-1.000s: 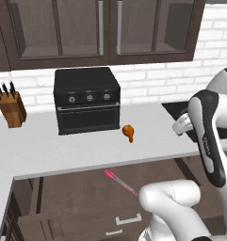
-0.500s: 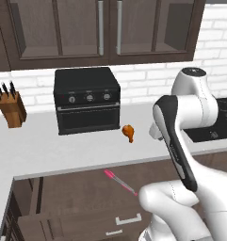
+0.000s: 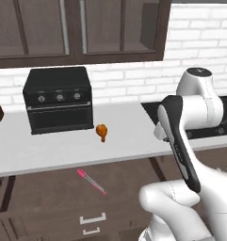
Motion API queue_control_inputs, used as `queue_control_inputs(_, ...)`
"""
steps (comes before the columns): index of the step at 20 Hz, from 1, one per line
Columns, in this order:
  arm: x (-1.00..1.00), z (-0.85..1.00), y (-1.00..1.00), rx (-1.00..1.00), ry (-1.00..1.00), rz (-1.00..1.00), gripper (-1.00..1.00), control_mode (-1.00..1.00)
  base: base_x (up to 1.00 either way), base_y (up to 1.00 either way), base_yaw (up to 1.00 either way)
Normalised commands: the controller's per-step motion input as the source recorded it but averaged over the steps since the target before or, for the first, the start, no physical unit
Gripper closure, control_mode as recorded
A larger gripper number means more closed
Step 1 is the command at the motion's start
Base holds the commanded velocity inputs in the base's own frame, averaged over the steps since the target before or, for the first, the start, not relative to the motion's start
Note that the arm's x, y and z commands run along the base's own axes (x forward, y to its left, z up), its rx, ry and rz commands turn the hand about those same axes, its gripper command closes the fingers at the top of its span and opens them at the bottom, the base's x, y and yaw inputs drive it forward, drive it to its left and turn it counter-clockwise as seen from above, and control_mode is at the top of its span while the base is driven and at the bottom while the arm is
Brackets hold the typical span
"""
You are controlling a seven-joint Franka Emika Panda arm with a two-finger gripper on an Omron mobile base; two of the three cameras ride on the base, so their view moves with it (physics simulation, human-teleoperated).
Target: Pick the tongs from the drawer and place it on the counter.
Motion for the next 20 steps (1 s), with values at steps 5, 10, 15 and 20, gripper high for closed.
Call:
queue_control_inputs(5, 0.0, 0.0, 0.0, 0.0, 0.0, 0.0, -1.0, 1.0, -0.04, -1.0, 0.13)
queue_control_inputs(10, 0.0, 0.0, 0.0, 0.0, 0.0, 0.0, -1.0, 1.0, 0.03, -0.91, 0.37)
queue_control_inputs(15, 0.0, 0.0, 0.0, 0.0, 0.0, 0.0, -1.0, 1.0, 0.04, -0.42, 0.4)
queue_control_inputs(20, 0.0, 0.0, 0.0, 0.0, 0.0, 0.0, -1.0, 1.0, 0.01, -0.27, 0.36)
